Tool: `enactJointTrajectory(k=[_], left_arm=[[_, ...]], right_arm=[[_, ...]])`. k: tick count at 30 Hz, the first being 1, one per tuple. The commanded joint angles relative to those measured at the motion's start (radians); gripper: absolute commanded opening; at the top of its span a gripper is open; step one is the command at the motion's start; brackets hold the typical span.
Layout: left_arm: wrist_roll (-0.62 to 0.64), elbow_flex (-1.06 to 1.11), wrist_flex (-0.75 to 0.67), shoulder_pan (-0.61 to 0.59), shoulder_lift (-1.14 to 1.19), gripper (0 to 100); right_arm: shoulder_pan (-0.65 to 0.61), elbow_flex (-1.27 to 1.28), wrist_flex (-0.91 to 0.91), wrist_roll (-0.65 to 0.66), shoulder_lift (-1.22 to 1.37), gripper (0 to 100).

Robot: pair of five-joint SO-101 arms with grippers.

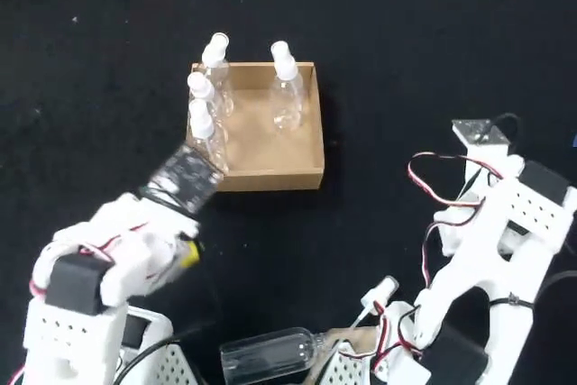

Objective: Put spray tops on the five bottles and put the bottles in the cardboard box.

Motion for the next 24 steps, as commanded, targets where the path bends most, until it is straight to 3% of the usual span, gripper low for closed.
enactJointTrajectory(k=[1,4,8,15,19,24], left_arm=[[-0.011,-0.064,0.084,0.151,0.112,27],[-0.017,-0.085,0.118,0.245,0.241,27],[0.002,-0.134,0.138,0.472,0.359,27],[0.173,-0.099,0.034,0.819,0.422,28],[0.264,-0.027,-0.094,0.914,0.483,28],[0.296,0.067,-0.249,0.94,0.577,28]], right_arm=[[0.031,0.01,0.009,0.008,-0.068,25.1],[0.057,0.01,0.009,0.014,-0.068,25.3],[0.098,0.013,-0.026,0.017,-0.068,25.4],[0.253,0.016,-0.068,0.138,-0.061,25.4],[0.334,0.015,-0.068,0.209,-0.061,25.7],[0.382,0.013,-0.068,0.265,-0.061,25.7]])
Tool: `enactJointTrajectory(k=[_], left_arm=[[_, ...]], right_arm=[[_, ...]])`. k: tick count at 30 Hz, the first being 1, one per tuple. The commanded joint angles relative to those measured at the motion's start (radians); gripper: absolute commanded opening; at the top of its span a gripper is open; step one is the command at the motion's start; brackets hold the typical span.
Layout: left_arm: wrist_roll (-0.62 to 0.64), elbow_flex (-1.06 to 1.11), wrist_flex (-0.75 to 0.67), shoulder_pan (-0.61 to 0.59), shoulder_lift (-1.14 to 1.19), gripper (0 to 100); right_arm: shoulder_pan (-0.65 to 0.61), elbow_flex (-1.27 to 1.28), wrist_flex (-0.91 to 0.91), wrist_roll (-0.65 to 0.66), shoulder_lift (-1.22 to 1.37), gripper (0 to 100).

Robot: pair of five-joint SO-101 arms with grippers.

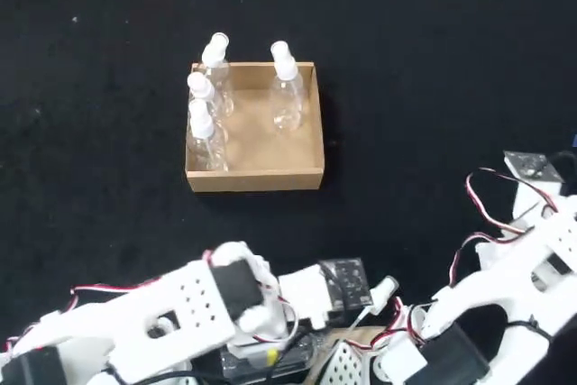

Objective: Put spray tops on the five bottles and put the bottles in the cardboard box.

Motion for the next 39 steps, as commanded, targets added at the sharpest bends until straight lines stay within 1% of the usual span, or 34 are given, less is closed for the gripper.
enactJointTrajectory(k=[1,6,11,18,23,26,28,30,34,39], left_arm=[[0.021,0.041,-0.135,0.022,0.068,28],[0.02,0.074,-0.229,0.019,0.101,27],[0.018,0.162,-0.333,0.008,0.109,27],[0.023,0.165,-0.506,-0.163,0.1,27],[0.029,0.119,-0.58,-0.183,0.101,27],[0.089,0.107,-0.651,-0.185,0.11,27],[0.121,0.104,-0.671,-0.185,0.1,27],[0.123,0.076,-0.626,-0.191,0.098,27],[0.06,-0.067,-0.371,-0.248,0.098,27],[-0.077,-0.223,-0.091,-0.369,0.098,27]], right_arm=[[0.051,-0.008,-0.02,0.043,-0.061,25.7],[0.089,-0.007,-0.02,0.084,-0.061,25.7],[0.121,-0.01,-0.021,0.092,-0.061,25.8],[0.127,-0.007,-0.021,0.092,-0.061,25.8],[0.126,-0.007,-0.021,0.091,-0.061,25.8],[0.126,-0.007,-0.021,0.089,-0.061,25.8],[0.126,-0.007,-0.021,0.089,-0.061,25.8],[0.126,-0.007,-0.02,0.087,-0.061,25.8],[0.124,-0.007,-0.02,0.086,-0.061,25.8],[0.118,-0.007,-0.018,0.086,-0.061,25.8]])
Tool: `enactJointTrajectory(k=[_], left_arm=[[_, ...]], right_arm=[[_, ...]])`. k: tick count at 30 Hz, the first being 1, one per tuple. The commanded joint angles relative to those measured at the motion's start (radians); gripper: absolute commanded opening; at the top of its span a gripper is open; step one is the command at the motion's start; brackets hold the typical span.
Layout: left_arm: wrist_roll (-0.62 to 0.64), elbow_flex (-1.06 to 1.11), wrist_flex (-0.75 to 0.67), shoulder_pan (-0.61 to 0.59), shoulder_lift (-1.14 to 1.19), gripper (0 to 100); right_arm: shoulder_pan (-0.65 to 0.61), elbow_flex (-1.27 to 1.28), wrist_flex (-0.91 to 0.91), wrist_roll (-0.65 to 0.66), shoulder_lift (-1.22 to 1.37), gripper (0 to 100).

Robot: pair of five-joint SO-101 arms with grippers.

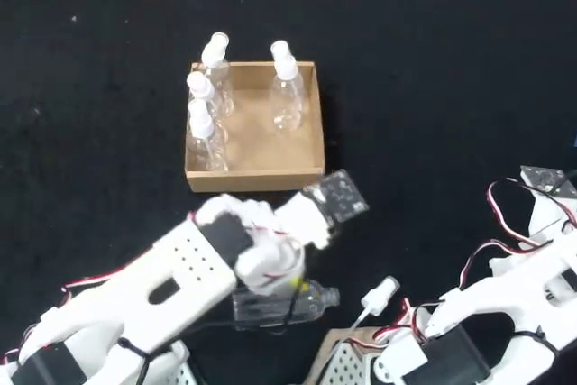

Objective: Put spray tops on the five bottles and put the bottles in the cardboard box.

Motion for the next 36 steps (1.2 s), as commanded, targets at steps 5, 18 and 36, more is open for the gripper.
enactJointTrajectory(k=[5,18,36], left_arm=[[-0.31,-0.159,0.404,-0.182,-0.011,27],[-0.505,0.151,0.25,-0.216,-0.011,27],[0.078,0.329,-0.572,0.059,0.002,27]], right_arm=[[0.011,-0.007,-0.02,0.003,-0.059,25.8],[0.011,-0.007,-0.02,0.005,-0.059,25.8],[0.009,-0.007,-0.012,-0.002,-0.061,25.8]])
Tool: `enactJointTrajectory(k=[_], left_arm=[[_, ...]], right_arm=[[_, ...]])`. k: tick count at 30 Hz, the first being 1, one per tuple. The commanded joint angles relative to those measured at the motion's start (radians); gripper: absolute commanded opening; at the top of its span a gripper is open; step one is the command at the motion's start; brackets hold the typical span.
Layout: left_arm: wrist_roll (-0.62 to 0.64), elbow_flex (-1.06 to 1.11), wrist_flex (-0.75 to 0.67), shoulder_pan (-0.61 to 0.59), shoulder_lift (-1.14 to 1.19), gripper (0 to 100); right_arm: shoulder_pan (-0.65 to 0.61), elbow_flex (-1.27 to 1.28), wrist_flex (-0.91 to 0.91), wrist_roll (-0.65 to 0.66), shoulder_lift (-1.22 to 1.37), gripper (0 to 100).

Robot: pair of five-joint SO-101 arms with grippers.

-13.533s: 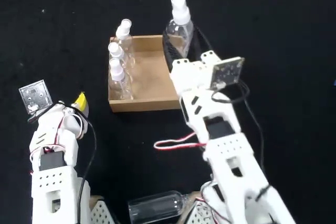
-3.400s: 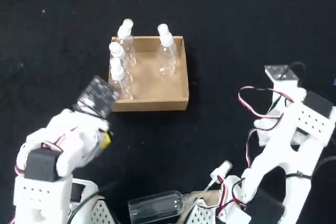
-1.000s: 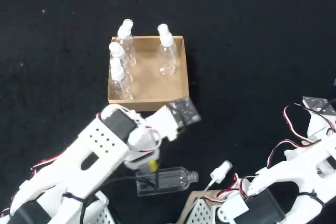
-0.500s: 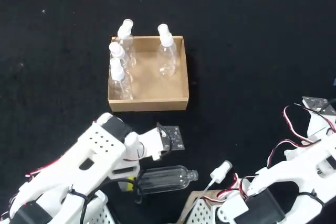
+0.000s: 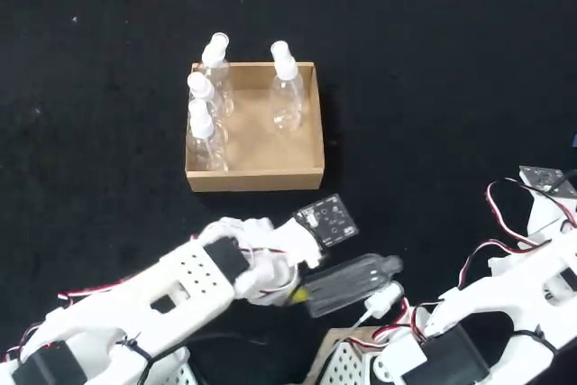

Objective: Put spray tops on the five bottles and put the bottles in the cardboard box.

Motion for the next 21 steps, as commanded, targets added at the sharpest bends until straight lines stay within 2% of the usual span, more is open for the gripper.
enactJointTrajectory(k=[1,6,9,12,15,21], left_arm=[[0.11,0.036,-0.23,0.031,0.002,27],[0.135,0.039,-0.244,0.024,-0.009,27],[0.127,-0.002,-0.112,0.01,-0.011,27],[0.054,-0.085,0.054,-0.088,-0.011,27],[0.0,-0.127,0.16,-0.174,-0.011,27],[-0.005,-0.073,0.17,-0.189,-0.011,27]], right_arm=[[0.009,-0.007,-0.012,-0.006,-0.061,25.8],[-0.037,-0.007,0.002,-0.081,-0.065,25.8],[-0.097,-0.007,0.051,-0.117,-0.067,25.5],[-0.147,-0.007,0.097,-0.121,-0.067,25.5],[-0.172,-0.004,0.115,-0.121,-0.068,25.5],[-0.267,0.085,0.112,-0.063,-0.068,25.5]])
